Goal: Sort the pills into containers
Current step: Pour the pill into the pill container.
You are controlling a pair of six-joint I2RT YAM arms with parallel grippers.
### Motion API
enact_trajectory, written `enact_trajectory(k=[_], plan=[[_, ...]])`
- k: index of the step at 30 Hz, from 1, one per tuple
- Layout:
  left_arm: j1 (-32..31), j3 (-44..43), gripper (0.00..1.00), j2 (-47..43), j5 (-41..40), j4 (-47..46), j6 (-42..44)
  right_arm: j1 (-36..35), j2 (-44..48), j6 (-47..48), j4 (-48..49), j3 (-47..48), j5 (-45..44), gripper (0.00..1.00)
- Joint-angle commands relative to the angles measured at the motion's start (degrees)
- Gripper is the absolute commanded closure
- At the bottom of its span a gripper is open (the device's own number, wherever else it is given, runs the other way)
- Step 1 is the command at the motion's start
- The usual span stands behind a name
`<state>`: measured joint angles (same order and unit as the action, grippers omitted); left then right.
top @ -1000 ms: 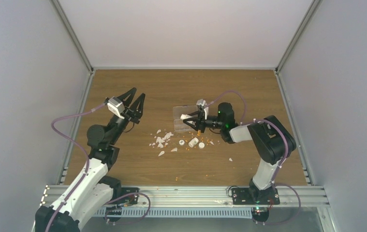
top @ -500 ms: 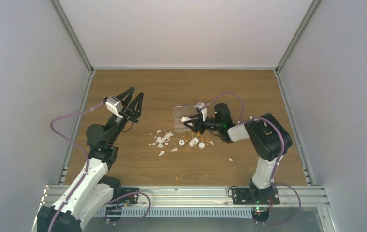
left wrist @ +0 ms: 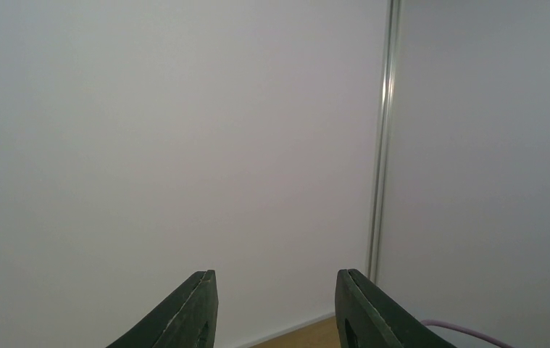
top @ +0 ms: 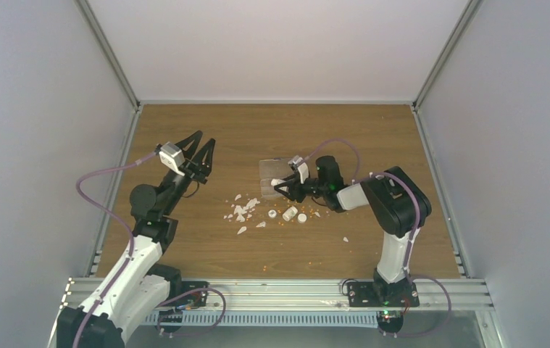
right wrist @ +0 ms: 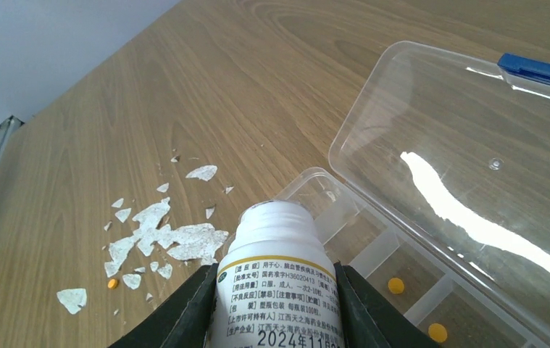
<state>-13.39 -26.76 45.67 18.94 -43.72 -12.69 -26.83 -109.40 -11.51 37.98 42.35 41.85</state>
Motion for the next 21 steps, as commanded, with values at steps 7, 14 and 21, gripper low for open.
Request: enact_trajectory(k=[7,14,21], plan=[[0.99,-0.03,0.01,0.89,1.23,-2.15,-1.31,-1.04,0.39,3.07,-4.59,1.79,-4.21,0.46],[1.22,-0.08,0.01,1.15,1.67,-2.24,-1.57,-1.12,0.85,3.77,-6.21,2.11,-5.47,0.46],[1.34,-0.20,0.01,1.32,1.98,-2.29,-1.60,-1.30,1.64,4.94,-10.09,3.87,-7.31,0.46]])
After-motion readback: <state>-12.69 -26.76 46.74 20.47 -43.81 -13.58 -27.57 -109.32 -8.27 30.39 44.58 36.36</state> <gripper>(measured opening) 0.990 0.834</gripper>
